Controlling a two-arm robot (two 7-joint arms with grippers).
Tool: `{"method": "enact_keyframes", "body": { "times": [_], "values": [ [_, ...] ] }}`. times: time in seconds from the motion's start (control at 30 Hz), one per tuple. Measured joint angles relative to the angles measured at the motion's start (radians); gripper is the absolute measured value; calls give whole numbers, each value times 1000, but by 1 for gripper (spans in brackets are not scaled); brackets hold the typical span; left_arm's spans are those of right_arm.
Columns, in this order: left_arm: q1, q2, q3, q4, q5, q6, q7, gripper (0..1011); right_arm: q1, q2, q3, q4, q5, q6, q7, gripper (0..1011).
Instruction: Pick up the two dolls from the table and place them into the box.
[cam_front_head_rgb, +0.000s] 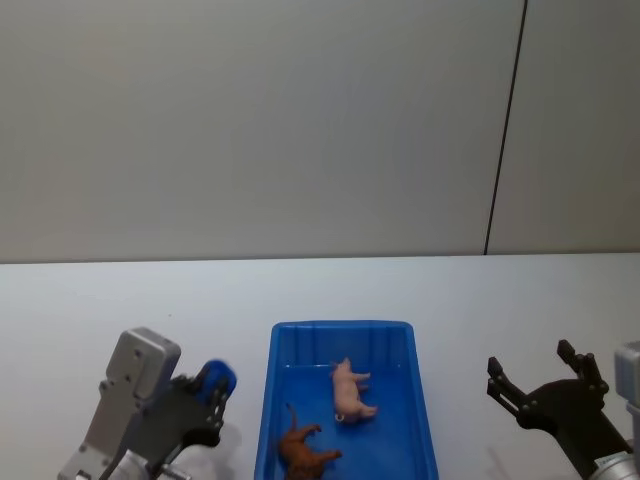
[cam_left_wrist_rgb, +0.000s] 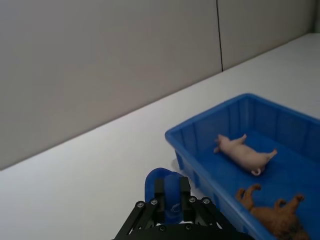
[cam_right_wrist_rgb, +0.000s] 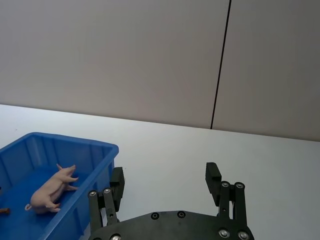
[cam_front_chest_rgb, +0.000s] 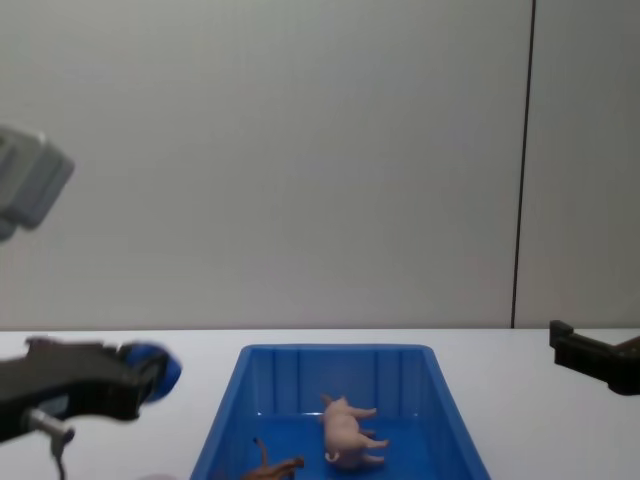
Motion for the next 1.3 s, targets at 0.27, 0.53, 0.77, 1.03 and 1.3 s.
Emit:
{"method": "enact_keyframes", "body": {
  "times": [0.27, 0.53, 0.77, 1.03, 1.3],
  "values": [
    [-33, -19, -1, -13, 16, -61, -75, 126, 0, 0, 0, 0, 0, 0, 0, 1001],
    [-81, -58, 7, -5, 19, -115, -176, 128, 0, 0, 0, 0, 0, 0, 0, 1001],
    [-128, -104, 23, 20, 12, -141, -266, 327, 0, 0, 0, 0, 0, 0, 0, 1001],
    [-174, -152, 42, 51, -1, -155, -345, 600, 0, 0, 0, 0, 0, 0, 0, 1001],
    [-203, -182, 53, 70, -9, -162, -393, 848, 0, 0, 0, 0, 0, 0, 0, 1001]
  ]
}}
